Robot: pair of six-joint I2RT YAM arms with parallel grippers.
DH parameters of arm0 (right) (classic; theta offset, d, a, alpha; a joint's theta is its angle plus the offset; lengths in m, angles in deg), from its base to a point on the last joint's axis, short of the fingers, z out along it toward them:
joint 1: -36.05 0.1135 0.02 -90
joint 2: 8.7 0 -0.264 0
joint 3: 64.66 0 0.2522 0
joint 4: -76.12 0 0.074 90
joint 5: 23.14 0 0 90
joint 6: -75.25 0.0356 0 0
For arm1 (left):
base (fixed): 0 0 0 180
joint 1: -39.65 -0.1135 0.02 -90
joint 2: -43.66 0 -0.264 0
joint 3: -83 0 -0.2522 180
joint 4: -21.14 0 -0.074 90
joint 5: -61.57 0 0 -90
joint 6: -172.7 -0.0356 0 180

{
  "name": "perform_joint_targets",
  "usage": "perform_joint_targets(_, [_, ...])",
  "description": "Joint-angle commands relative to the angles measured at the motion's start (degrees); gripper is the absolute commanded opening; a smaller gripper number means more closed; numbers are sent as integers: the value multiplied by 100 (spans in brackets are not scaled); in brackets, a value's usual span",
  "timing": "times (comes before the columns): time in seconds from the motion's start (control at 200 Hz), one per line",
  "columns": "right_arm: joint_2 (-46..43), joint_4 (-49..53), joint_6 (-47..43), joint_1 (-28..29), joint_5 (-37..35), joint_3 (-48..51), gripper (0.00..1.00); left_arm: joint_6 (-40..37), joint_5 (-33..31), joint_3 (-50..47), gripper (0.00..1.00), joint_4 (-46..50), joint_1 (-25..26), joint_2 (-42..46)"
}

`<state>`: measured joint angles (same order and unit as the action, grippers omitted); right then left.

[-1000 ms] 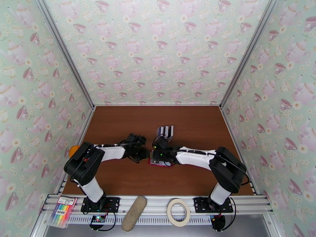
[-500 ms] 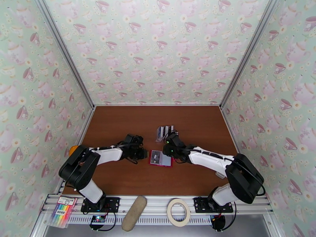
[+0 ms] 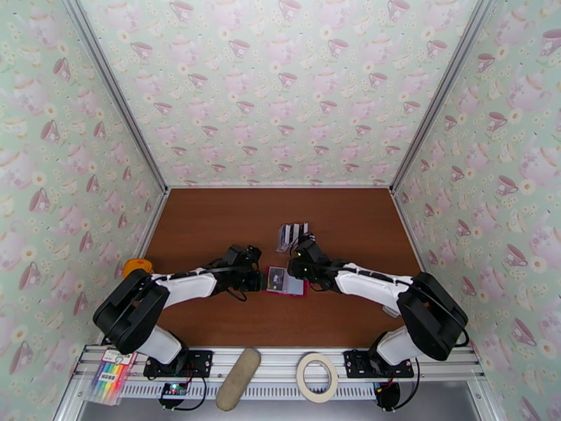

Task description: Put the credit cards into the card holder

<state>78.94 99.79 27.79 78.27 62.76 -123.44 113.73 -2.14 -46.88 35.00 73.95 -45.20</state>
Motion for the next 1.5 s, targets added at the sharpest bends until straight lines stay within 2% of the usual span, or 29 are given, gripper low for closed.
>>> perform_joint_targets(0.0, [115, -118, -115, -32, 100, -26, 43, -71, -82, 2, 25, -119, 40, -19])
perform_joint_targets(0.531, [442, -151, -141, -84, 151, -135, 42, -38, -233, -93, 25, -148, 86, -424])
perform_joint_targets(0.967, [685, -192, -142, -109, 209, -152, 42, 26, -238, -291, 26, -255, 90, -409])
perform_joint_targets(1.493, [684, -598, 127, -6, 688, 186, 42, 157, -11, -457, 31, -692, 112, -449])
